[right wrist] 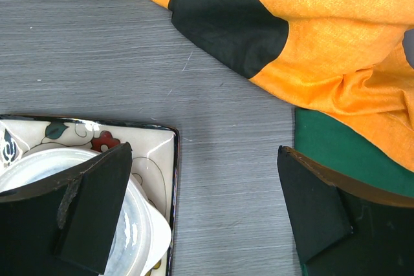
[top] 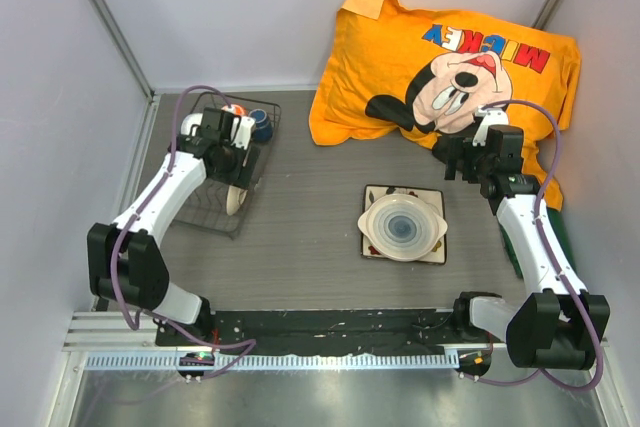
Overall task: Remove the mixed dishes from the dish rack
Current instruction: Pick up the plate from the dish rack.
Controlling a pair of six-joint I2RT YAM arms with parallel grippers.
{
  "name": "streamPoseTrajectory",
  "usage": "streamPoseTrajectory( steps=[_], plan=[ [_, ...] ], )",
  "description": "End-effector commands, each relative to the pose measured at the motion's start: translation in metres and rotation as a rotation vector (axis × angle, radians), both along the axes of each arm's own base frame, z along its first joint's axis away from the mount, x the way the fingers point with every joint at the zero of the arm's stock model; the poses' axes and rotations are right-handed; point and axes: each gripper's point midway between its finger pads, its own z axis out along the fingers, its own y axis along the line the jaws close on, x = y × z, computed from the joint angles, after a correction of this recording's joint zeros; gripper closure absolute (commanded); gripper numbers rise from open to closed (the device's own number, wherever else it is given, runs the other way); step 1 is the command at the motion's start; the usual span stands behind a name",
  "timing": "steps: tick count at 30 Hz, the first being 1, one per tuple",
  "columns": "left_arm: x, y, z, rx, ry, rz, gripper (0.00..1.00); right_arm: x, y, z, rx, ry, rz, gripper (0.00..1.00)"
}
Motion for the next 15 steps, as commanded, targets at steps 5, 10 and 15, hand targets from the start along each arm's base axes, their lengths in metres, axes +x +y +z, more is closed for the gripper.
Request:
streamPoseTrajectory(
  steps=[5, 10, 15],
  plan=[
    [0.019, -0.002, -0.001, 0.036, -0.014, -0.011, 0.34, 0.007, 0.000, 0.020, -0.018, -0.050, 0.009, 0.02],
    [0.023, -0.003, -0.003, 0.040, -0.007, -0.015, 0.45, 0.008, 0.000, 0.020, -0.017, -0.050, 0.011, 0.02],
    [0.024, -0.005, -0.004, 0.038, -0.007, -0.023, 0.55, 0.008, 0.001, 0.019, -0.016, -0.048, 0.015, 0.02]
  ],
)
